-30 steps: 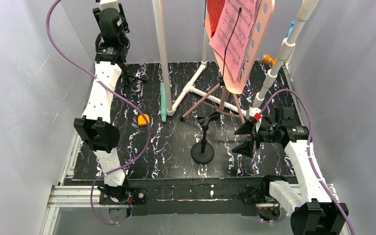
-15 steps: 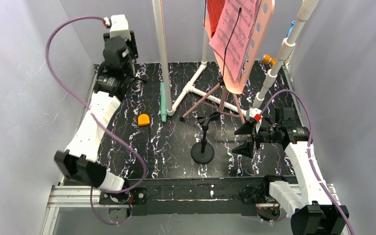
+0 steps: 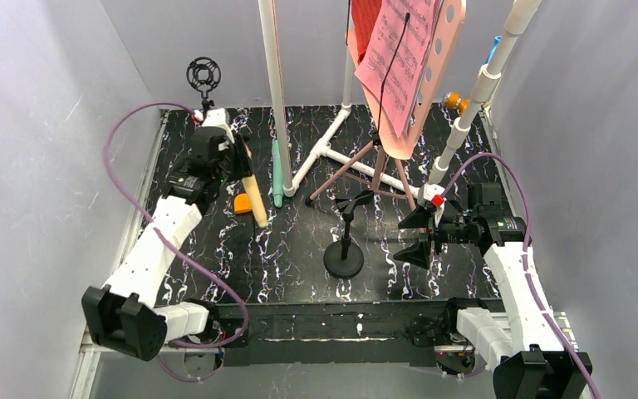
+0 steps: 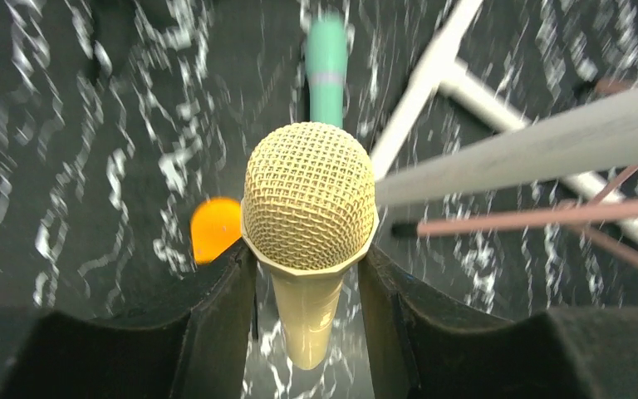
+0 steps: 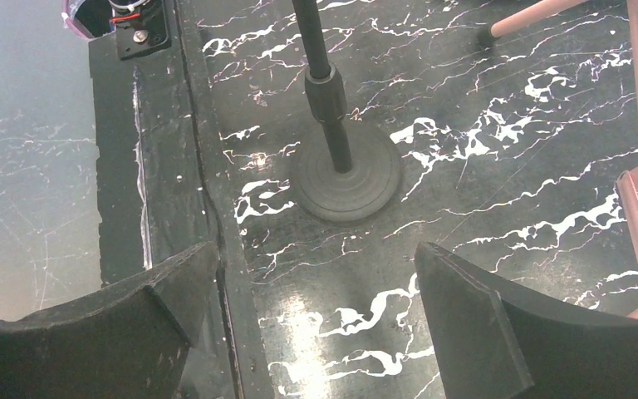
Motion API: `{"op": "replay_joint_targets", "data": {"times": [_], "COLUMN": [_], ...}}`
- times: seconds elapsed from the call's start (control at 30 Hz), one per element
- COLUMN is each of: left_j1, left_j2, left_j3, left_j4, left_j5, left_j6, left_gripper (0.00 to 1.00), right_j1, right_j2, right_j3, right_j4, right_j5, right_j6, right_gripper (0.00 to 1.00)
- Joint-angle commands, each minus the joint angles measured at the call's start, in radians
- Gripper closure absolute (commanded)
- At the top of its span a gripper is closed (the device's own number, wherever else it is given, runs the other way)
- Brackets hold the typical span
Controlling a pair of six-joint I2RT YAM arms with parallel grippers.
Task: Pack up the instrument practice props
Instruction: Place the microphone at the center of the board.
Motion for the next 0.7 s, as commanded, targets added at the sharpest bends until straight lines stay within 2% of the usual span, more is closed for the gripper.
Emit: {"op": "replay_joint_targets", "data": {"times": [0.0, 0.17, 0.47, 0.67], "left_j1": [0.000, 0.009, 0.087, 0.096], "left_j2": [0.063, 0.198, 0.559, 0.786], "left_j3": [-0.036, -0.001, 0.213, 0.481], "left_j4": [-0.058, -0.025, -0.015, -0.137], "left_j5": [0.106, 0.123, 0.162, 0.212], "left_j6": [-0.062, -0.041, -0.020, -0.018], "left_gripper": [1.00, 1.00, 1.00, 0.88], "right_j1": [0.004, 0.005, 0.004, 0.003], "right_j2": [-0.016, -0.021, -0.029, -0.025], "right_j3": [0.012, 0.008, -0.002, -0.005], "right_j4": [0.012, 0.022, 0.041, 0.051], "right_j5": [-0.004, 0.001, 0.008, 0.011], "right_j6": [-0.009, -0.004, 0.013, 0.017], "right_gripper": [0.02, 0.02, 0.02, 0.02]}}
